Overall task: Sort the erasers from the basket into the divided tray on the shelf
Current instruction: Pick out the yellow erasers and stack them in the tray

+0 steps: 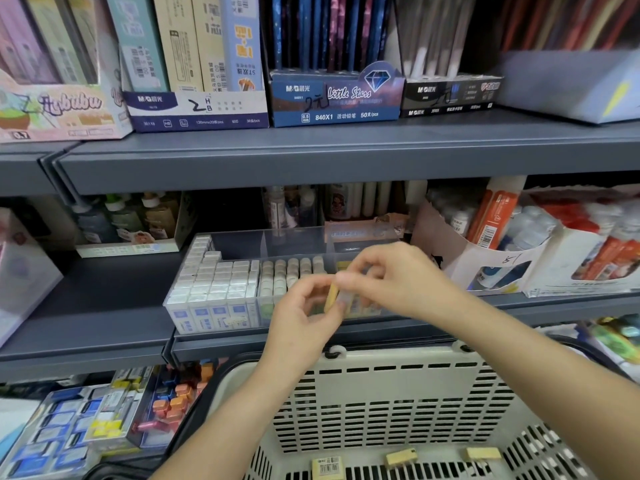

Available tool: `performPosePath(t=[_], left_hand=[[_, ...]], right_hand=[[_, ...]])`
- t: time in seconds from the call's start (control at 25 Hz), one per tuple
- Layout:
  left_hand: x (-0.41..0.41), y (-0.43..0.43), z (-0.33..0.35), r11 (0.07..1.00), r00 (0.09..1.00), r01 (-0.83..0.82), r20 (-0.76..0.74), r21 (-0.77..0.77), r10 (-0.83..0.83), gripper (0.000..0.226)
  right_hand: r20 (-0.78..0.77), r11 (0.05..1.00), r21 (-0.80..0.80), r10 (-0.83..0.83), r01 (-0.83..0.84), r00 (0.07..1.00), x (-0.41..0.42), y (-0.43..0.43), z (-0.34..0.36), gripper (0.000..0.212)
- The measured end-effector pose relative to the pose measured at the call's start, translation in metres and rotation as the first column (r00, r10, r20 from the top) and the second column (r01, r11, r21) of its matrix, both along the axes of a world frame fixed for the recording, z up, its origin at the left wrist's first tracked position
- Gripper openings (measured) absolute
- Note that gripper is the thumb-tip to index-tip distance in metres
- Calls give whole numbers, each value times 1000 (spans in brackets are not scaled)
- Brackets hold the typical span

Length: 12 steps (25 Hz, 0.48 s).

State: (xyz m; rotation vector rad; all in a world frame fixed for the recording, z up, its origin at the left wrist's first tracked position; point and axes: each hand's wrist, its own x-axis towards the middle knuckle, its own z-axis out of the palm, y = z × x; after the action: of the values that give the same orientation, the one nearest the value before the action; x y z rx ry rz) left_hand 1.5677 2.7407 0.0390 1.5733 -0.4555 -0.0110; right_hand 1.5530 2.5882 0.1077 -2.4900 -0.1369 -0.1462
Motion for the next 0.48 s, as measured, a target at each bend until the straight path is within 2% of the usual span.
performPosePath(t=[0.08,0.12,0.2,0.28,0.48], left_hand=[[-3,-1,1,1000,999,26,35,2,-26,27],[-4,-1,1,999,999,29,20,-17,-29,24],[-3,-2,1,997,998,21,-56,-72,-25,18],[-1,-2,1,995,993,14,-119,-104,-26,20],[0,-1,-2,998,995,12,-99,-57,-18,24]], right_hand=[[48,990,-131,-48,53,998,-3,6,-3,33],[47,993,-95,-62,66,997,-2,5,-3,24],[-36,994,112,-13,17,999,-2,-1,1,8],[-97,964,262,72,-44,993,-3,-8,2,22],[-118,967,255,41,-10,992,1,-23,6,18]])
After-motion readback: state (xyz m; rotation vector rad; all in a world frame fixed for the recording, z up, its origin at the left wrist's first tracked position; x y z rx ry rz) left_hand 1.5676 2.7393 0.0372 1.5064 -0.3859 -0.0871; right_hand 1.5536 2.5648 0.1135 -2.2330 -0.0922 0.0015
